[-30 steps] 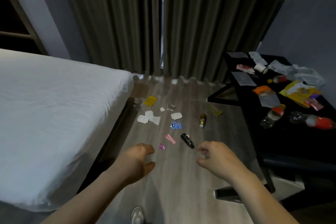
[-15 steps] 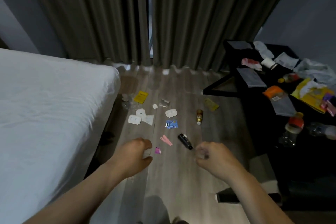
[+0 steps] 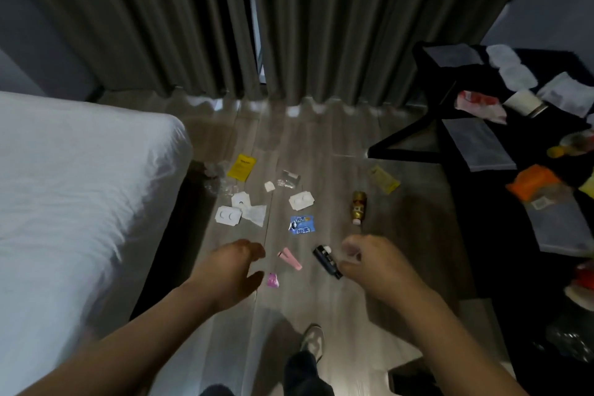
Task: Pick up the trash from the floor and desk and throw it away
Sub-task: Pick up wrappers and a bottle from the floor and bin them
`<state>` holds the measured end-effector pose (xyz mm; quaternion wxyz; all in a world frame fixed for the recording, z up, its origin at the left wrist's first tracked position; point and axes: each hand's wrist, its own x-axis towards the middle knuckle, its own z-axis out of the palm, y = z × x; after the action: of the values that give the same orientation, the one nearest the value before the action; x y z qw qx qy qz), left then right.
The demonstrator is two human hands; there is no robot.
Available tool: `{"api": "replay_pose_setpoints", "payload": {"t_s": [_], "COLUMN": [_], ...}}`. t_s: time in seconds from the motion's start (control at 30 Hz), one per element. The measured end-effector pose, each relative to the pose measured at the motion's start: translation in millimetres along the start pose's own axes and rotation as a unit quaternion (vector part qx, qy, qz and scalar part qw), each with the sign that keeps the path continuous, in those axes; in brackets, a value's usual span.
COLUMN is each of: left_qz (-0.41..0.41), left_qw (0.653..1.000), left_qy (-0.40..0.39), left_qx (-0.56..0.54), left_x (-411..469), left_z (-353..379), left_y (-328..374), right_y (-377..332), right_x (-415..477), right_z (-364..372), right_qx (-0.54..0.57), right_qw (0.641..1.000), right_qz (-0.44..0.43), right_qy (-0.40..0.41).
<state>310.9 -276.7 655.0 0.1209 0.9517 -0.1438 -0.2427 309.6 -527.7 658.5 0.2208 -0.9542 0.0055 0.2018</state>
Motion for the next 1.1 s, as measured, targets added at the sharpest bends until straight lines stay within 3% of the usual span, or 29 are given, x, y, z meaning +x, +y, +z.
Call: {"api": "replay_pose_setpoints", "payload": {"t_s": [0.27, 0.47, 0.63, 0.77, 1.1], "left_qz": [-0.039, -0.045, -0.019, 0.000, 0.106], "left_qw": [0.998, 0.998, 0.995, 0.991, 0.980], "left_qy": [-0.042, -0.053, -0.093, -0.128, -0.148], "left_qx": [-0.013, -0.011, 0.005, 0.022, 0.078], "left_x": [116, 207, 276, 325, 439], "left_z": [43, 116, 201, 280, 484], "left_y": [-20, -53, -101, -149, -260], "right_y": [59, 107, 147, 178, 256], "right_x": [103, 166, 216, 256, 386], "right_z": [30, 97, 183, 269, 481], "right_qx": [0.027, 0.052, 0.093, 0.075, -0.049], "right_qw": [0.999, 0.997, 0.989, 0.996, 0.997], "right_qz": [-0.001, 0.037, 0.070, 0.029, -0.041], "right_qy": [-0.043, -0.053, -0.087, -0.049, -0.052]}}
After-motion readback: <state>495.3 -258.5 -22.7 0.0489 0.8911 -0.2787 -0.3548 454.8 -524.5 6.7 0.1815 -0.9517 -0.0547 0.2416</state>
